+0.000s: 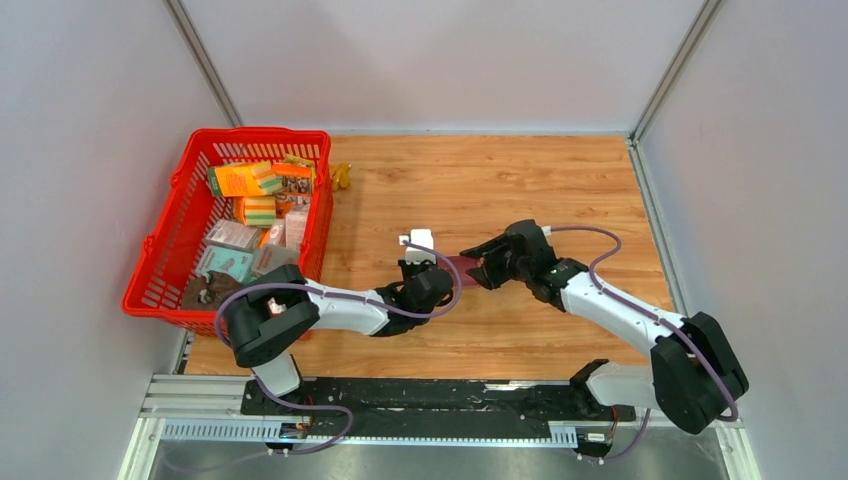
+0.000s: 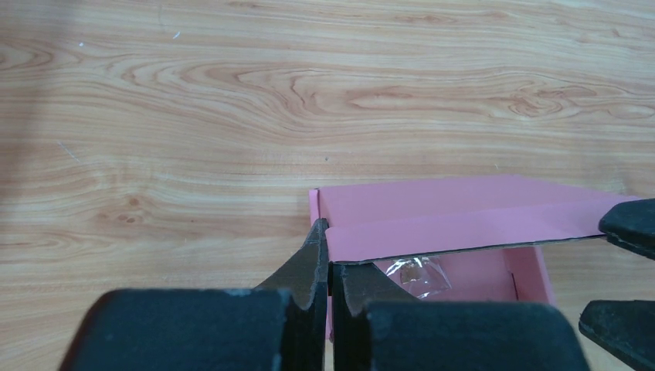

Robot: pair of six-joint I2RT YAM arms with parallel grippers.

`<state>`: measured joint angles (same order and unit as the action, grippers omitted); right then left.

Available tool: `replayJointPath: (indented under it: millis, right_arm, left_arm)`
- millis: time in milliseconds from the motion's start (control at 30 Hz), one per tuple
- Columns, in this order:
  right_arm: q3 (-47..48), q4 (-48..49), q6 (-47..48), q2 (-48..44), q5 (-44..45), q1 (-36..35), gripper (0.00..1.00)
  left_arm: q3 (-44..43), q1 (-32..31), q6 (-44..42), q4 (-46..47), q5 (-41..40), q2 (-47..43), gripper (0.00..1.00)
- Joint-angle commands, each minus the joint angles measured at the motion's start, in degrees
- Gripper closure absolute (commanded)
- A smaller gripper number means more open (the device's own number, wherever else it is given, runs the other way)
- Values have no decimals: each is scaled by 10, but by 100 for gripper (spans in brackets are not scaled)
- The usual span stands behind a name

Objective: Fold the paper box

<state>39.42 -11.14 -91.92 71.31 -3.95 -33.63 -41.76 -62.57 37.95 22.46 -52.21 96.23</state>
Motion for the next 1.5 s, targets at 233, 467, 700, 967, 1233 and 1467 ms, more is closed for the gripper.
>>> replayJointPath:
  millis: [233, 467, 700, 967, 1233, 1467]
  right_arm:
    - [-49, 91, -58, 32, -7, 15, 72]
    - [-80, 106, -60, 36, -16, 16, 81]
    - [-82, 113, -29, 15, 2, 16, 82]
    - [-79, 87, 11, 20, -1, 16, 81]
    - [-80, 96, 49, 36, -1, 17, 75]
    - [-66, 85, 117, 41, -11, 16, 73]
  left_arm:
    - [-11, -6, -3, -44, 9, 33, 100]
    - [-6, -5, 9, -46, 11, 30, 100]
    - [28, -6, 48, -51, 42, -7, 66]
    - [105, -22, 64, -15, 132, -88, 44]
    - [134, -28, 27, -65, 254, -197, 51]
    - [92, -25, -35, -160, 277, -278, 64]
